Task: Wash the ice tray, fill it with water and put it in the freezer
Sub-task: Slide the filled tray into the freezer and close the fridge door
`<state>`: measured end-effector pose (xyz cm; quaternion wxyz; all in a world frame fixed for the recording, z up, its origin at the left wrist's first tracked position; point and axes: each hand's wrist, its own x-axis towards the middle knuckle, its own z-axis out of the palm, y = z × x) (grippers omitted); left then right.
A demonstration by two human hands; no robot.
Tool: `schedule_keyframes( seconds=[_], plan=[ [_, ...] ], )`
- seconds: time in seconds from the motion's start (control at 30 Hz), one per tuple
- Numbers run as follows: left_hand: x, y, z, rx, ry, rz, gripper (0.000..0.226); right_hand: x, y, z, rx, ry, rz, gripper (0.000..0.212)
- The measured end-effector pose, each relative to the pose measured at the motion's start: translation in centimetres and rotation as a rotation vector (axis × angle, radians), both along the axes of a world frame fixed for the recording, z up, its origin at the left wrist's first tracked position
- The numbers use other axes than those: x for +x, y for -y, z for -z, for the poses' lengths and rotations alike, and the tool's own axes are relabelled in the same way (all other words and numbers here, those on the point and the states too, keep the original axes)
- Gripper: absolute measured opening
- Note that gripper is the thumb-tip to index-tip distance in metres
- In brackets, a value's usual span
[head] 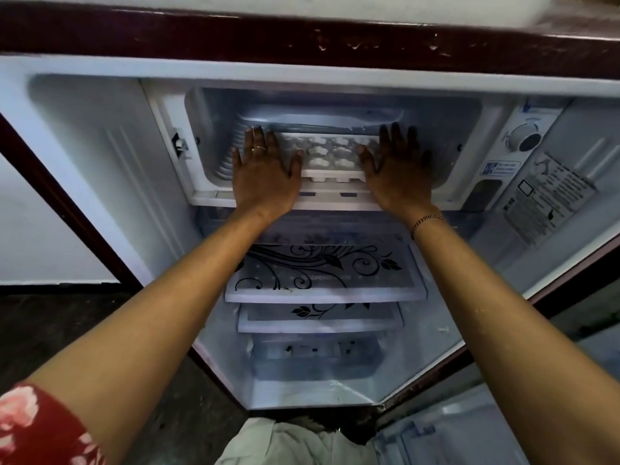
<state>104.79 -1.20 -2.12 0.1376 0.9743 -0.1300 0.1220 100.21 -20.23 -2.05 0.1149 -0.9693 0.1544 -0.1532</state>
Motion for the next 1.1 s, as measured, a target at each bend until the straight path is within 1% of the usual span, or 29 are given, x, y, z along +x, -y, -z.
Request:
schedule_keyframes(
  seconds=[0.23, 0.47, 0.57, 0.67, 0.73, 0.8, 0.87, 1.0, 1.1],
  plan=[
    [2.7, 0.7, -0.2, 0.008, -0.058, 0.022, 0.068, 2.9, 0.8, -0.2, 0.006, -0.074, -0.019, 0.068],
    [4.8, 1.2, -0.5, 0.024, -0.095, 0.022, 0.067, 5.3, 1.3, -0.2, 0.043, -0.083, 0.010, 0.068],
    [5.1, 1.2, -0.6, 0.019, -0.095, 0.020, 0.067, 5.4, 1.3, -0.2, 0.079, -0.026, -0.007, 0.069],
    [4.6, 1.0, -0.8, 0.036, -0.078, 0.027, 0.066, 4.4, 1.0, 0.0, 0.048, 0.132, -0.039, 0.066],
    [3.7, 0.8, -0.7, 0.063, -0.050, 0.051, 0.066, 3.3, 0.3, 0.1, 0.034, 0.186, -0.065, 0.064],
    [2.6, 0.6, -0.7, 0.092, -0.038, 0.059, 0.065, 2.4, -0.7, 0.2, 0.010, 0.171, -0.083, 0.064],
    [1.4, 0.6, -0.8, 0.114, -0.048, 0.051, 0.065, 1.5, -1.6, 0.2, -0.020, 0.111, -0.082, 0.064],
    [-1.7, 0.0, -1.1, 0.100, -0.070, 0.074, 0.065, -0.9, -3.2, 0.3, -0.079, 0.017, -0.069, 0.062],
    [-4.3, -0.9, -1.3, 0.100, -0.099, 0.084, 0.064, -3.5, -4.5, 0.5, -0.043, 0.006, -0.079, 0.060]
  ],
)
